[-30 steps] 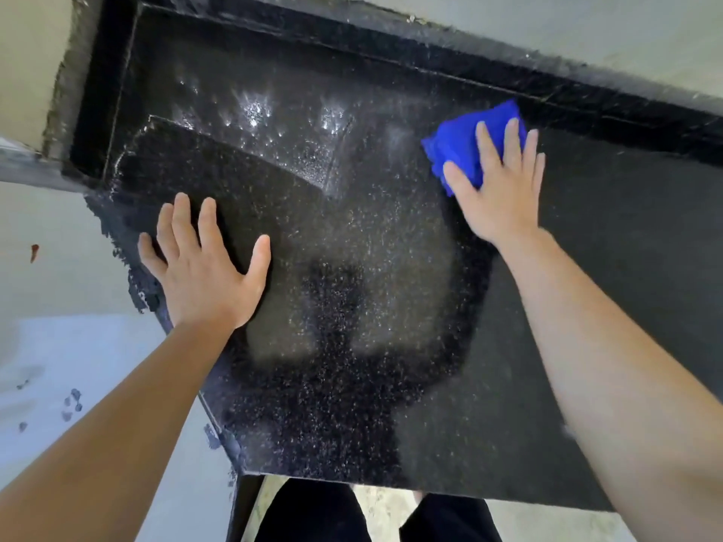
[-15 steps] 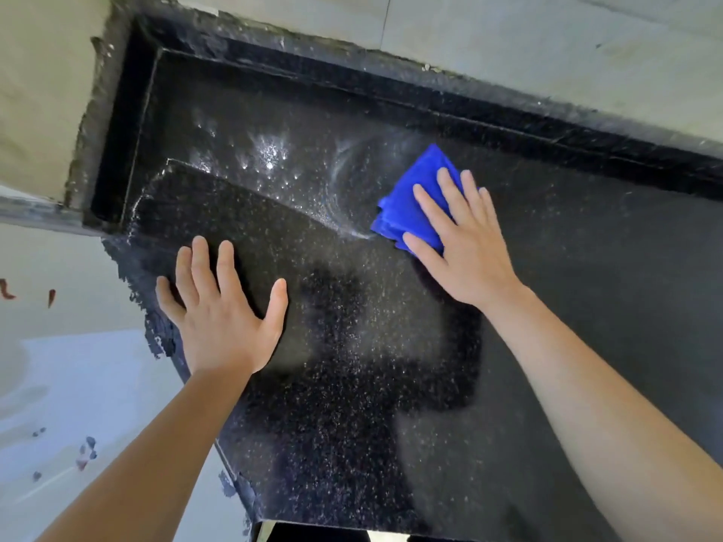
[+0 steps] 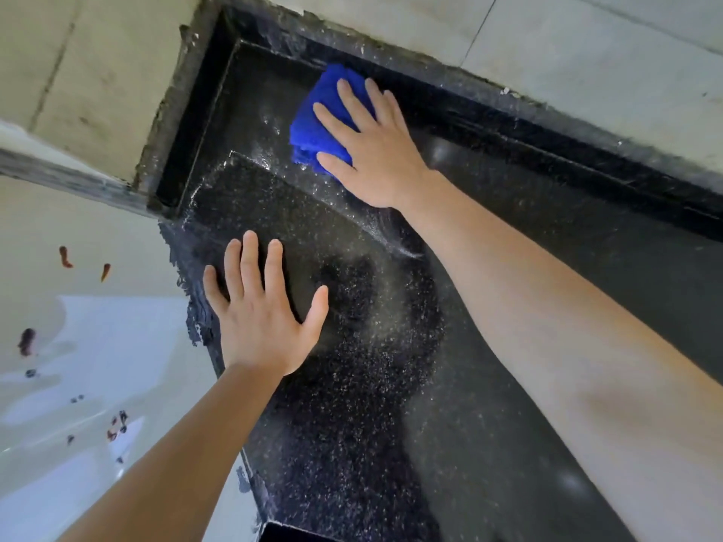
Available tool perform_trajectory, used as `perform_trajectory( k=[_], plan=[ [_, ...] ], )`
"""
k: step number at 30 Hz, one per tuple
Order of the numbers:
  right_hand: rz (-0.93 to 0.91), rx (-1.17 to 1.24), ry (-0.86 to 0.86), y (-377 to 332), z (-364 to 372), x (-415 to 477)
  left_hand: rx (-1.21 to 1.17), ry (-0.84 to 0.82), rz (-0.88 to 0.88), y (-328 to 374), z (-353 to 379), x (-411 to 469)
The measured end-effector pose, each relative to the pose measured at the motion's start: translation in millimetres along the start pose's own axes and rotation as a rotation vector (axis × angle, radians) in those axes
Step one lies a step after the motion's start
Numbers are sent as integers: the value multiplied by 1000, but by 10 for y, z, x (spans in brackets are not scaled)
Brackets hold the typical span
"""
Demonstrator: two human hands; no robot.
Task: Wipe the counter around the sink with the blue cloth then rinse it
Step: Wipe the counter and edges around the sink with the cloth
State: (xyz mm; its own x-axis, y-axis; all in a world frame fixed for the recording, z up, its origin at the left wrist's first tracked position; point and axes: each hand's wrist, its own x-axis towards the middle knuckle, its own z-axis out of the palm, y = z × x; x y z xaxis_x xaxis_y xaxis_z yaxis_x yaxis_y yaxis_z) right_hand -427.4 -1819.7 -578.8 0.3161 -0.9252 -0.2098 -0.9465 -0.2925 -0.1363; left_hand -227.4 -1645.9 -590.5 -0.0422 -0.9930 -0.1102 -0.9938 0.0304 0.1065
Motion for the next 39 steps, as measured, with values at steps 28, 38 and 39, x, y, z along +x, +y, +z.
perform_trajectory(
  k=[28,38,39],
  plan=[
    [-133,22,-3,-681,45,475,-21,-56,0,9,-55,19],
    [-233,60,45,-54,234,-526,1,-30,-15,5,-31,9],
    [-196,65,37,75,234,-637,10,-36,-16,7,-34,3]
  ],
)
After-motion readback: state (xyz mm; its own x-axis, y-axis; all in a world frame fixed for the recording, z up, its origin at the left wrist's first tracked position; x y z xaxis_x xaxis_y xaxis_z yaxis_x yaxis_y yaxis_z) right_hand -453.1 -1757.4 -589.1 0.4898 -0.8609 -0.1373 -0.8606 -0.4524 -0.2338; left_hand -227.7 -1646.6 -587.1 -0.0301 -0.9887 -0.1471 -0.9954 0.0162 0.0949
